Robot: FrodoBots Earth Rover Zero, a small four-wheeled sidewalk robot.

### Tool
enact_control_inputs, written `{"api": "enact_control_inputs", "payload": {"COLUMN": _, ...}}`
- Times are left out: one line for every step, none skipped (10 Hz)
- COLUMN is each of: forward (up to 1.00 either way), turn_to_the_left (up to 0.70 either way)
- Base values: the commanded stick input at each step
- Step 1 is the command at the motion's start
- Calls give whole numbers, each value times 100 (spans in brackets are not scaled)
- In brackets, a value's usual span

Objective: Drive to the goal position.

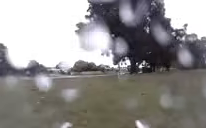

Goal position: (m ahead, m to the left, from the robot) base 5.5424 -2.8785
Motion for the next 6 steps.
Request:
{"api": "enact_control_inputs", "payload": {"forward": 99, "turn_to_the_left": 1}}
{"api": "enact_control_inputs", "payload": {"forward": 99, "turn_to_the_left": 1}}
{"api": "enact_control_inputs", "payload": {"forward": 99, "turn_to_the_left": -28}}
{"api": "enact_control_inputs", "payload": {"forward": 99, "turn_to_the_left": -39}}
{"api": "enact_control_inputs", "payload": {"forward": 99, "turn_to_the_left": -39}}
{"api": "enact_control_inputs", "payload": {"forward": 99, "turn_to_the_left": -39}}
